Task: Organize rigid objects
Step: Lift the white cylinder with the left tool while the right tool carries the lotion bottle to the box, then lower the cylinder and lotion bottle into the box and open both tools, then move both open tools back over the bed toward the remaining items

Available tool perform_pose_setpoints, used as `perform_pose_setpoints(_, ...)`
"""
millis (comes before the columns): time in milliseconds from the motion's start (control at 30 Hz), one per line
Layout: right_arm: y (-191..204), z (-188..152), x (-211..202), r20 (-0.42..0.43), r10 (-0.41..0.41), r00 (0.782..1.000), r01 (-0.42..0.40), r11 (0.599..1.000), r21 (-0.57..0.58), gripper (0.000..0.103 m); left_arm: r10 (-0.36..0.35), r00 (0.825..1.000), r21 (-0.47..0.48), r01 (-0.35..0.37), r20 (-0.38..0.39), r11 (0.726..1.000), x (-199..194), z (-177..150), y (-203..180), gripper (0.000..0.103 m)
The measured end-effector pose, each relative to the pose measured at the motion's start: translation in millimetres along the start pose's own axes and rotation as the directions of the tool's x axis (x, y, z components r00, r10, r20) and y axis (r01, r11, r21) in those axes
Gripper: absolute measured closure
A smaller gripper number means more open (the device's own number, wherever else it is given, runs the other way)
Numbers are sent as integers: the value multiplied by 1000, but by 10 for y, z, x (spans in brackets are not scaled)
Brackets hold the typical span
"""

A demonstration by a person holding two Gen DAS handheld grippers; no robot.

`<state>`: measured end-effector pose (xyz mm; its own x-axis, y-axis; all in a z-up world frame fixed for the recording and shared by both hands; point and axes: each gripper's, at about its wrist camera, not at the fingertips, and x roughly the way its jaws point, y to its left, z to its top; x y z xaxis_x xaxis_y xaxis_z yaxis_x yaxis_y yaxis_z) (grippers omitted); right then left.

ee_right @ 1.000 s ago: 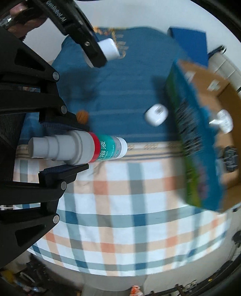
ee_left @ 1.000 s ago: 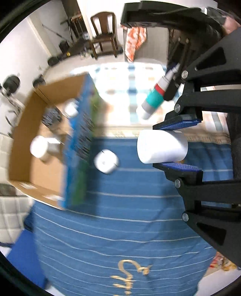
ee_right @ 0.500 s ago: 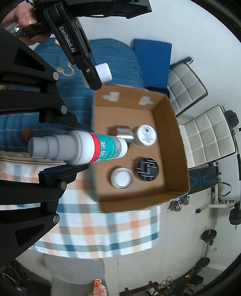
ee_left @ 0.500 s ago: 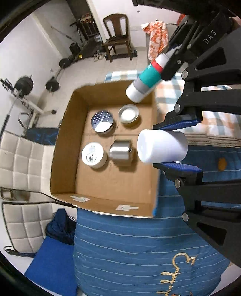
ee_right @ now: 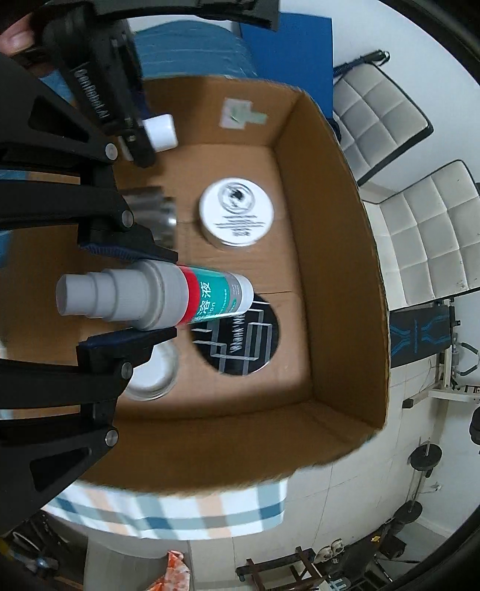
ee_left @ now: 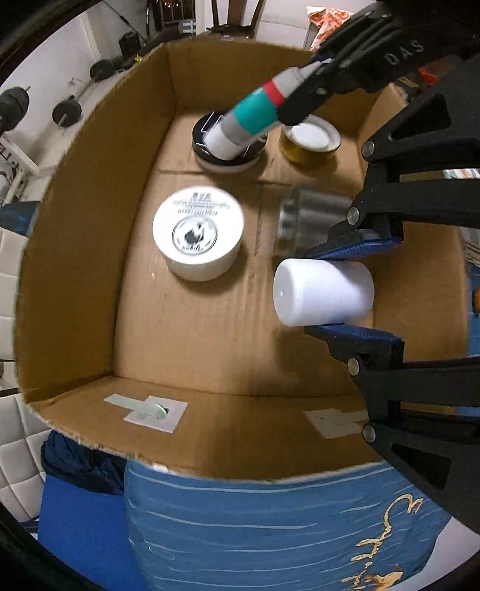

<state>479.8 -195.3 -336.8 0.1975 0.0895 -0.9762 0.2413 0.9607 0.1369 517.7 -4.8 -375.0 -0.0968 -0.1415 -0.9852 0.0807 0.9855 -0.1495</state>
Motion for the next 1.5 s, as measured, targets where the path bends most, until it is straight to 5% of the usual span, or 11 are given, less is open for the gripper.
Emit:
perform_pose_setpoints(167,104,163,220,16,-23,1000,23,1000,-16,68,8,999,-13,-9,-34,1000,167,27,30,74)
perform_pose_setpoints(733,-30,-154,759,-201,23,979,-25,1000,-6,63,46,994,2,-46,-95,999,523,79,17,74)
perform_pose_setpoints(900,-48,-200,722,-209,2,978,-9,999,-33,39,63,995,8,-63,-83,998,426,22,-79,67)
perform_pose_setpoints(1233,-203,-439,451,-196,-15,981,3,998,-62,33,25,1000,5,-25,2,1000,-32,-253,-270,59)
perform_pose_setpoints(1433,-68,-694,281,-167,-41,985,26,996,-90,8,53,991,6,-54,125,999,-421,-527,-287,30)
perform_pose_setpoints(1500,-64,-754,225,-156,-44,987,31,996,-81,0,57,985,17,-61,165,998,-539,-580,-282,14)
